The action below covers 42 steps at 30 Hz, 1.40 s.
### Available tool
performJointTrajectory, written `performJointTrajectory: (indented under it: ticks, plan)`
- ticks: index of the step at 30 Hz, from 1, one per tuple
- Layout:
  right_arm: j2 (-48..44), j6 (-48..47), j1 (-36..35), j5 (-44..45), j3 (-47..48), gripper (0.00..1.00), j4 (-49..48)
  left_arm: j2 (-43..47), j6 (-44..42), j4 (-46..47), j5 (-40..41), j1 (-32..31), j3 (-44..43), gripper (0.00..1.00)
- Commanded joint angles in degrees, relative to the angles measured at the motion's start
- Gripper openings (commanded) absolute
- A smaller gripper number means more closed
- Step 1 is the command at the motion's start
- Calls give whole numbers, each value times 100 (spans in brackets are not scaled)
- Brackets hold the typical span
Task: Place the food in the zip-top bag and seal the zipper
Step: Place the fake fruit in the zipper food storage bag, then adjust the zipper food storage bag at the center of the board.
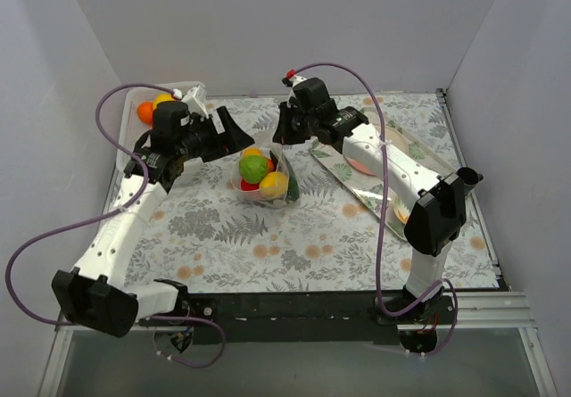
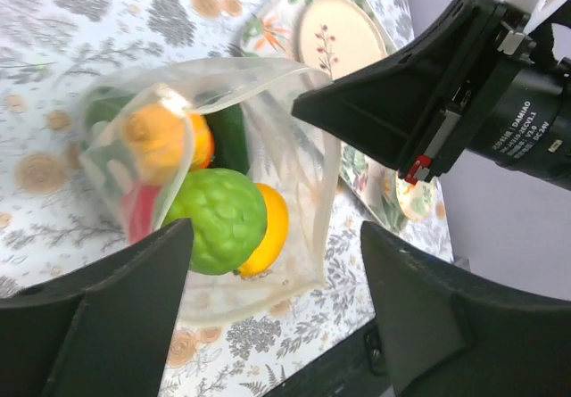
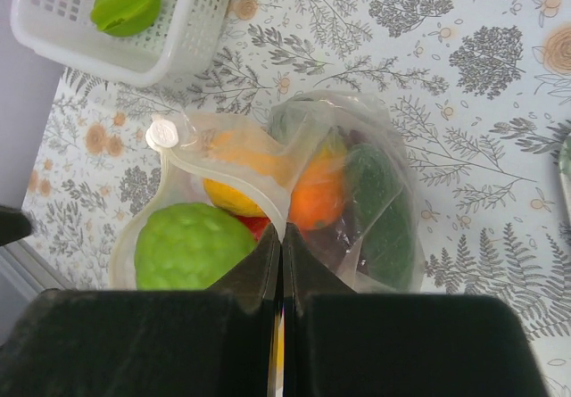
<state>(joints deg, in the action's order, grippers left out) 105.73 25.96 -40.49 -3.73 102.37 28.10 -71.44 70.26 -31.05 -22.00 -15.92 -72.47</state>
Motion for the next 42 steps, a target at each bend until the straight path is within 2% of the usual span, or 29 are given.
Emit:
performJointTrajectory:
  ticks: [1, 2, 3, 6, 9, 13, 19, 20, 27, 33, 37, 40, 41, 42]
  plan:
    - [-185, -178, 103, 101, 389, 1, 29, 578, -258, -789, 1215, -16, 91, 69]
    - [-176, -179, 103, 22, 424, 1, 47, 579, -284, -824, 1346, -16, 179, 65]
    - [-158, -161, 103, 4, 442, 1, 55, 561, -328, -902, 1382, -7, 259, 57]
    - [-167, -170, 103, -5, 460, 1, 56, 596, -355, -868, 1417, -42, 540, 48]
    - [-132, -196, 103, -5, 539, 1, 126, 579, -399, -842, 1357, -77, 663, 48]
    - [-132, -196, 103, -23, 521, 1, 126, 456, -355, -876, 1479, -227, 743, 38]
    - [-220, -179, 111, -32, 433, 1, 82, 438, -206, -894, 1821, -245, 831, 32]
    - [-237, -179, 103, -23, 425, 1, 73, 403, -197, -894, 1857, -245, 839, 26]
    - [-307, -152, 103, -49, 372, 1, 64, 140, -127, -745, 1989, -289, 927, 25]
    - [-360, -134, 103, -58, 284, 1, 29, -28, -83, -534, 1901, -324, 945, 29]
    - [-422, -126, 103, -76, 231, 1, 3, -177, -30, -499, 1997, -385, 980, 27]
    - [-475, -126, 94, -102, 222, 1, 3, -265, 5, -411, 2024, -429, 989, 18]
    - [-483, -126, 94, -154, 231, 1, -6, -309, 23, -411, 1998, -455, 945, 0]
    - [-510, -143, 85, -181, 240, 1, 3, -300, 40, -489, 1954, -525, 701, 0]
